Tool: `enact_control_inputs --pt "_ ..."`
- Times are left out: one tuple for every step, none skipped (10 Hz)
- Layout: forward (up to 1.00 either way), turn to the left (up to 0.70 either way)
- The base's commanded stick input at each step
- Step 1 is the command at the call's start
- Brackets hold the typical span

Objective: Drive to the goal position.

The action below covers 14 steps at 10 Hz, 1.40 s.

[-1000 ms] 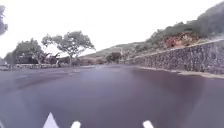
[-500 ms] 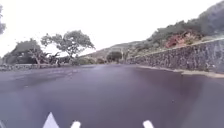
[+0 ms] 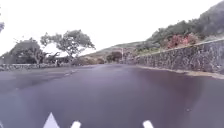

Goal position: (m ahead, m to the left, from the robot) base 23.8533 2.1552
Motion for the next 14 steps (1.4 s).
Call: enact_control_inputs --pt "0.7 0.0" --pt "0.7 0.0" --pt "0.7 0.0" --pt "0.7 0.0" --pt "0.7 0.0" --pt "0.7 0.0" --pt "0.7 0.0" --pt "0.7 0.0" --pt "0.7 0.0" --pt "0.7 0.0" --pt "0.7 0.0" --pt "0.7 0.0" --pt "0.7 0.0" --pt "0.7 0.0"
